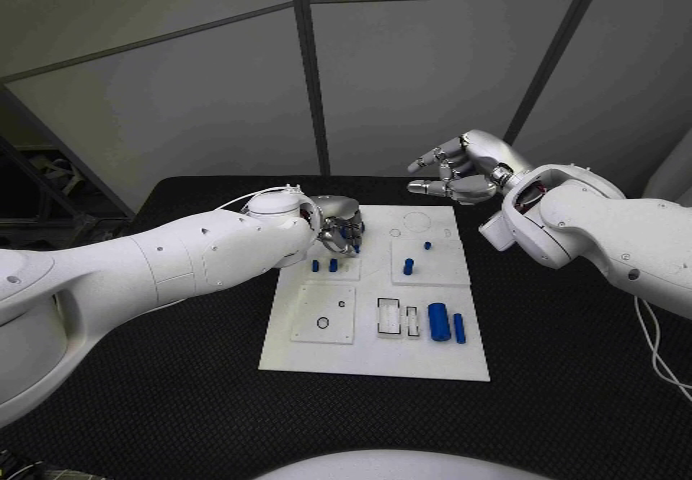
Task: Assemble the parts on the task board
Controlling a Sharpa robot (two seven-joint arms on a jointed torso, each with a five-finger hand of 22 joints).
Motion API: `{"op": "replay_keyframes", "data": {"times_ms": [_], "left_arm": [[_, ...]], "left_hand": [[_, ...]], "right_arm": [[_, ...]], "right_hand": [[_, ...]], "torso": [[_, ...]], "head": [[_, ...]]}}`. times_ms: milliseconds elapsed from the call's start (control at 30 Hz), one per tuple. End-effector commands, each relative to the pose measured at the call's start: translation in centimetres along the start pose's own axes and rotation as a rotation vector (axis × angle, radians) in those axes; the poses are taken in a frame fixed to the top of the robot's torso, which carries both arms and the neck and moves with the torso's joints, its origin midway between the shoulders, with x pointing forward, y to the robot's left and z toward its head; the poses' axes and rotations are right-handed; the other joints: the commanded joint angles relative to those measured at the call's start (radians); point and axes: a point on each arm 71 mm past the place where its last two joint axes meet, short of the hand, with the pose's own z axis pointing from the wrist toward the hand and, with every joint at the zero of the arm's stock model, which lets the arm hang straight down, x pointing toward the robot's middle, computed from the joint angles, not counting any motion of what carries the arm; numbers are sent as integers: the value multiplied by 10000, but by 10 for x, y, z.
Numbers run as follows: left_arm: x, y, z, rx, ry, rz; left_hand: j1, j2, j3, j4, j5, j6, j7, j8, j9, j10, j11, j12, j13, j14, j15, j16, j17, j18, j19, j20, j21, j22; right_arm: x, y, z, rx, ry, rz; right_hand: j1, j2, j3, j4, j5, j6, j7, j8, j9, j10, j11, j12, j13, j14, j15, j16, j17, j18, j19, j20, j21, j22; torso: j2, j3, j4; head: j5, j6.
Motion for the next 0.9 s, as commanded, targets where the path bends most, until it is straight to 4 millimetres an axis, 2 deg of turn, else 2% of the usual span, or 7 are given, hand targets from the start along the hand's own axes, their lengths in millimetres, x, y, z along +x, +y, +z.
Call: {"op": "replay_keyframes", "data": {"times_ms": [33, 233, 333, 533, 700, 800, 900], "left_arm": [[7, -1, 0, -31, 367, 67], [7, -4, 1, 57, 411, 67], [7, -3, 1, 73, 419, 62], [6, -1, 1, 120, 359, 48], [5, -1, 1, 238, 269, 13], [4, -2, 1, 338, 101, -143], [3, -1, 0, 415, -63, -244]], "left_hand": [[-98, -2, 43, -43, -64, -76, 0, -60, -28, -38, 34, 35, -21, 274, 68, 7, -16, -914, 44, 24, 47, 16], [-75, 23, 93, -72, -20, -117, -16, -48, -97, -31, 26, 48, -62, 268, 64, 21, -34, -922, 59, 31, 98, 76], [0, 155, 227, -130, 126, 12, -64, 20, -154, 57, -22, 106, -109, 268, 17, 68, -31, -924, 69, 13, 158, 148], [142, 479, 440, -287, 104, 419, -191, 164, -193, 368, -159, 243, -146, 273, -109, 150, -20, -933, 81, -87, 250, 264], [195, 612, 501, -424, 115, 661, -239, 239, -211, 582, -225, 301, -153, 272, -151, 189, -26, -947, 92, -138, 310, 339], [139, 676, 483, -474, -42, 751, -245, 245, -241, 667, -241, 300, -170, 272, -154, 212, -39, -958, 100, -153, 347, 387], [153, 709, 498, -519, -36, 780, -242, 242, -256, 697, -241, 296, -177, 271, -153, 222, -43, -961, 101, -155, 359, 404]], "right_arm": [[0, 2, 0, -106, 35, -7], [0, 2, 0, -109, 48, -16], [0, 2, 0, -106, 53, -18], [0, 2, 0, -102, 61, -18], [0, 2, 0, -99, 66, -18], [0, 2, 0, -99, 73, -19], [0, 2, 0, -99, 74, -20]], "right_hand": [[-67, 69, -25, -52, 29, 33, -3, -40, 9, 60, 19, 59, 10, 409, -69, -35, 14, 177, -8, -41, -43, 4], [-67, 69, -25, -52, 29, 33, -3, -40, 9, 60, 19, 59, 10, 409, -69, -35, 14, 177, -8, -41, -43, 4], [-58, 74, -21, -63, 31, 37, -4, -38, 12, 70, 18, 74, 21, 408, -70, -41, 8, 179, -10, -42, -51, -4], [-53, 85, -15, -67, 33, 44, -5, -35, 14, 78, 17, 84, 28, 409, -71, -43, 7, 178, -7, -43, -50, -2], [-53, 85, -15, -67, 33, 44, -5, -35, 14, 78, 17, 84, 28, 409, -71, -43, 7, 178, -7, -43, -50, -2], [-53, 85, -15, -67, 33, 44, -5, -35, 14, 78, 17, 84, 28, 409, -71, -43, 7, 178, -7, -43, -50, -2], [-53, 85, -15, -67, 33, 44, -5, -35, 14, 78, 17, 84, 28, 409, -71, -43, 7, 178, -7, -43, -50, -2]], "torso": [[-6, -5, -4], [-5, -2, 2], [-4, -1, 0], [4, 3, -4], [-5, -4, 6], [-7, -6, 7], [-9, -6, 2]], "head": [[-8, -2], [-52, 11], [-66, 3], [-104, 12], [-105, -10], [-119, -19], [-140, -7]]}}
